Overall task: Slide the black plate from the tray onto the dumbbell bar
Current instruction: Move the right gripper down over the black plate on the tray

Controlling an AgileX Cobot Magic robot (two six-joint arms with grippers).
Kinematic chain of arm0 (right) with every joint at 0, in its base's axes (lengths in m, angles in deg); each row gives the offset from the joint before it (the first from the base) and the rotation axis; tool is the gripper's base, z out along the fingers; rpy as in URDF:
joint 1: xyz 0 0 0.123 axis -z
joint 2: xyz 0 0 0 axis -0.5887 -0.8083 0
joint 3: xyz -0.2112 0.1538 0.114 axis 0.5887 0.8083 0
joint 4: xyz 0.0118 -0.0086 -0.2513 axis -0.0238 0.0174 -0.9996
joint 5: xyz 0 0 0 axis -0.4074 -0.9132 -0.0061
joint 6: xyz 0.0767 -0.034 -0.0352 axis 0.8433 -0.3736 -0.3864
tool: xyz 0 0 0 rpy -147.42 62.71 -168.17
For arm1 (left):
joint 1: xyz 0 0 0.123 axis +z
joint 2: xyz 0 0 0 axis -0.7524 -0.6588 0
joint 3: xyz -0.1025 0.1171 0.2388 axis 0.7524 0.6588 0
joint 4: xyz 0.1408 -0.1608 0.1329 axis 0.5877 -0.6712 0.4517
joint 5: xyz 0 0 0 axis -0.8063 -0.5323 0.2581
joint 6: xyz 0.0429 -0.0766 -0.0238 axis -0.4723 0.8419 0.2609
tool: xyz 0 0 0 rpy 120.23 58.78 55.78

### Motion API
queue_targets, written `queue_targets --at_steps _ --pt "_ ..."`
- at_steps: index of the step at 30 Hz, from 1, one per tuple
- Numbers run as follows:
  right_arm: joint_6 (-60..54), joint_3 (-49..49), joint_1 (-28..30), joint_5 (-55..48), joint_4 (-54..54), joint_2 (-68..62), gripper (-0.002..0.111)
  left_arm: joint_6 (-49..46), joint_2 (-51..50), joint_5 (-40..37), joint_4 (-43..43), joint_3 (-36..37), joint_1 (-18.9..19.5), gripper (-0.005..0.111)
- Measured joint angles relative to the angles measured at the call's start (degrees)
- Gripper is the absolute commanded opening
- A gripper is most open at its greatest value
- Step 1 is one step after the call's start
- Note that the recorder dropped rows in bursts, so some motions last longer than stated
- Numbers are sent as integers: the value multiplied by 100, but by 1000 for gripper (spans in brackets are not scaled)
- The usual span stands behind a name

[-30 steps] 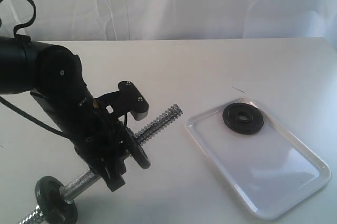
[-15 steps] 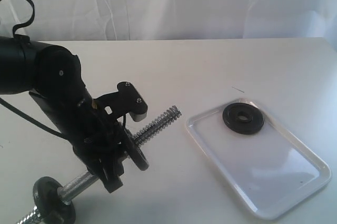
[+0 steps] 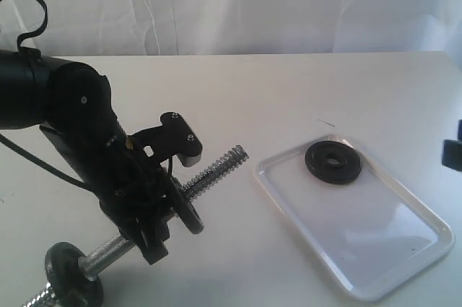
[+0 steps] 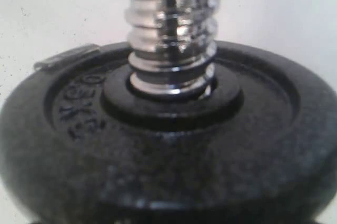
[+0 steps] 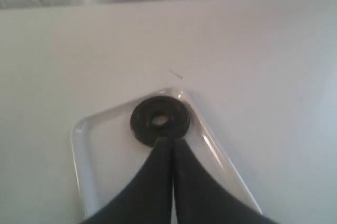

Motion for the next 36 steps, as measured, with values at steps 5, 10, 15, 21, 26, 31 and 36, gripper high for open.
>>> queue_targets --at_steps 5,10,15,21,26,31,36 --pt "-314 -1185 -380 -628 0 -1596 0 0 0 0 0 0 0 0" --pt "-782 -2100 -865 -648 0 -2846 0 0 0 0 0 0 0 0" --pt "-932 -3025 -1180 -919 -246 -4126 0 0 0 0 0 0 0 0" --pt "-932 -3825 -1195 -1255 -751 -5559 9 0 0 0 0 0 0 0" --pt "-932 -3964 -1195 -1101 -841 -6119 57 0 0 0 -10 0 0 0" --pt "-932 -3964 -1195 -998 -864 -6366 105 0 0 -12 -22 0 0 0" --pt "-756 -3964 -1195 -563 -868 -6418 105 0 0 -12 -22 0 0 0"
